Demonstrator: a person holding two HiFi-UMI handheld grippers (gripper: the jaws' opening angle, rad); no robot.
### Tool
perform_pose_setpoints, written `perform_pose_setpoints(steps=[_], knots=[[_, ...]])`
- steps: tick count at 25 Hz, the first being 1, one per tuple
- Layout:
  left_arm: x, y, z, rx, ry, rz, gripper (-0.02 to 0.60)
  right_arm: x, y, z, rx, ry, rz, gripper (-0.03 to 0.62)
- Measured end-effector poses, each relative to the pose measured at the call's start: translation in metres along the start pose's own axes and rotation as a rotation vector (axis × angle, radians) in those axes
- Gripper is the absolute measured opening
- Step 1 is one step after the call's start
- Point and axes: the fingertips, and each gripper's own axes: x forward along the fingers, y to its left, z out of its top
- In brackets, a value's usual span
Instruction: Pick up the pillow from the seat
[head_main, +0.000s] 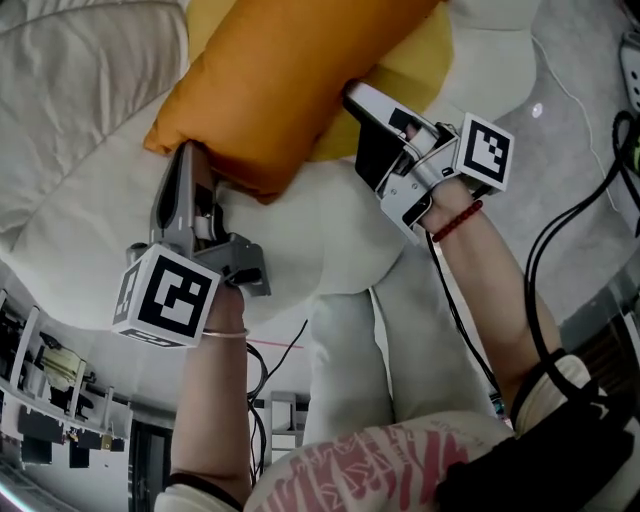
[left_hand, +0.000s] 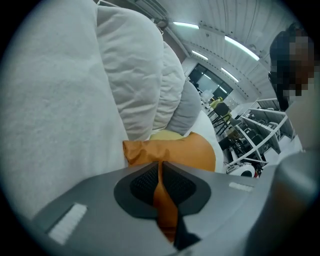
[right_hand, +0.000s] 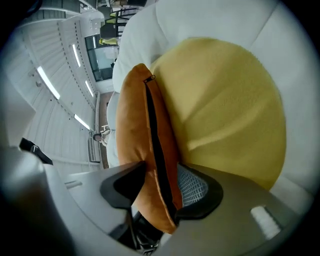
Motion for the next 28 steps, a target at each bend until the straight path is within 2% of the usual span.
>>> perform_pose_setpoints(steps=[1, 3, 6, 10, 11, 16, 20, 24, 28], knots=[[0.000, -0.002, 0.000, -0.008, 0.003, -0.010, 0.026, 0.001, 0.003, 0.000, 0.013, -0.001, 0.016, 0.185], [0.002, -0.003, 0.001, -0.024, 0.003, -0.033, 0.025, 0.001, 0.009, 0.000, 0.039, -0.011, 0.061, 0.121], [0.001, -0.003, 0.002, -0.043, -0.011, -0.053, 0.017, 0.001, 0.011, 0.001, 0.049, -0.023, 0.074, 0.104], [-0.002, -0.003, 0.002, 0.022, -0.040, -0.046, 0.012, 0.000, 0.009, 0.000, -0.008, 0.014, 0.031, 0.046], [-0.003, -0.002, 0.000, 0.036, -0.038, -0.049, 0.013, 0.001, 0.010, -0.001, -0.038, 0.029, 0.023, 0.006], [-0.010, 0.002, -0.016, 0.074, 0.046, -0.105, 0.012, 0.003, 0.028, -0.001, -0.111, 0.024, 0.028, 0.006], [-0.021, -0.005, -0.028, 0.151, 0.121, -0.092, 0.012, 0.004, 0.037, -0.004, -0.116, 0.014, 0.007, 0.008], [-0.058, -0.022, -0.052, 0.145, 0.178, -0.090, 0.011, -0.024, 0.053, -0.028, -0.153, 0.035, -0.033, 0.008], [-0.102, -0.037, -0.063, 0.093, 0.215, -0.094, 0.011, -0.053, 0.076, -0.059, -0.167, 0.068, -0.086, 0.006]])
